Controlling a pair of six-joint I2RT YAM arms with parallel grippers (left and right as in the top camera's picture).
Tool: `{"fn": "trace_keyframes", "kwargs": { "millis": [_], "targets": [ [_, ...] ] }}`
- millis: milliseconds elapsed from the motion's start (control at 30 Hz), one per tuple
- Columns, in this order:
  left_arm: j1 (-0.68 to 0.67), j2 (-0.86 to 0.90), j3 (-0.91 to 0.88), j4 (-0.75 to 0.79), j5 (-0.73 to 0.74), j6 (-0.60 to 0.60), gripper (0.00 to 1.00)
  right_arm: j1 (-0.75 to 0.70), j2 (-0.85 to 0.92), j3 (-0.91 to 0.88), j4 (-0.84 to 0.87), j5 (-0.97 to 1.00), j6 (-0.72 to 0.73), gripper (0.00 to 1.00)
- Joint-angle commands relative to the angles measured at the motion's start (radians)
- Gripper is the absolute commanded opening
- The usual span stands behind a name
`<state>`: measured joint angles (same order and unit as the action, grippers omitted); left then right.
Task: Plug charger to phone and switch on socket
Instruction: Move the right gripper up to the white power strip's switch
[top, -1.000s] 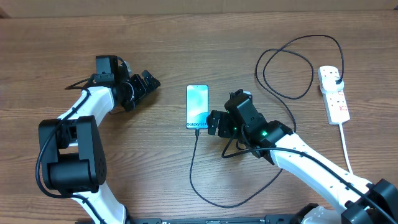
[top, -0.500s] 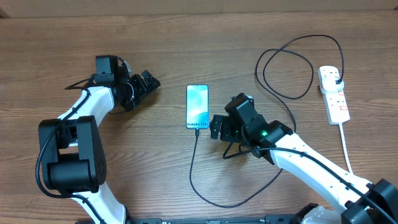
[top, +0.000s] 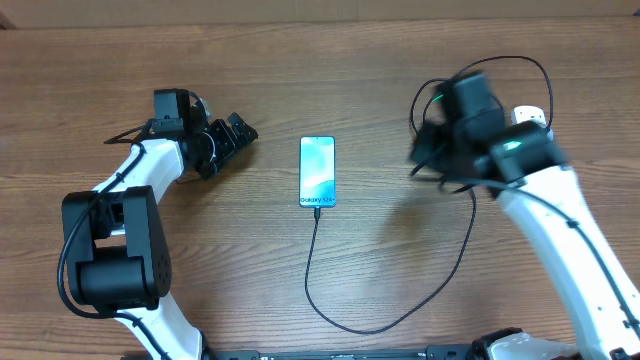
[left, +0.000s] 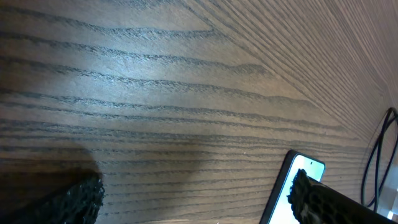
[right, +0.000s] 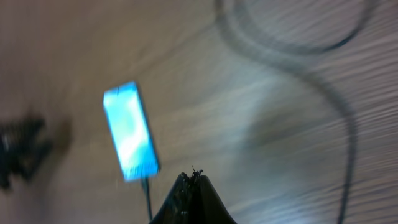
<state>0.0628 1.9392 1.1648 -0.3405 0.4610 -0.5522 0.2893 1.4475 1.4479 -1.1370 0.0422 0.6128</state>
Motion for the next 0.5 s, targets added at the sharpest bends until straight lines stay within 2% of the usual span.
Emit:
{"fn": "trace_keyframes", "kwargs": {
  "millis": [0, 33, 67, 300, 467],
  "targets": [
    [0.002, 0.023, -0.016, -0.010, -0.026, -0.013, 1.00, -0.124, -0.009, 0.024, -0.010, 0.082, -0.019, 0.34],
    [0.002, 0.023, -0.016, -0.010, -0.026, -0.013, 0.99, -0.159, -0.002, 0.024, -0.011, 0.106, -0.019, 0.70],
    [0.002, 0.023, -0.016, -0.010, -0.026, -0.013, 0.99, -0.190, 0.005, 0.024, -0.013, 0.129, -0.019, 1.00],
    [0.002, 0.023, -0.016, -0.010, -0.026, -0.013, 1.00, -0.386, 0.099, 0.024, -0.047, 0.282, -0.018, 1.00],
    [0.002, 0.023, -0.016, -0.010, -0.026, -0.013, 1.00, -0.533, 0.168, 0.024, -0.036, 0.271, -0.019, 1.00]
  ]
}}
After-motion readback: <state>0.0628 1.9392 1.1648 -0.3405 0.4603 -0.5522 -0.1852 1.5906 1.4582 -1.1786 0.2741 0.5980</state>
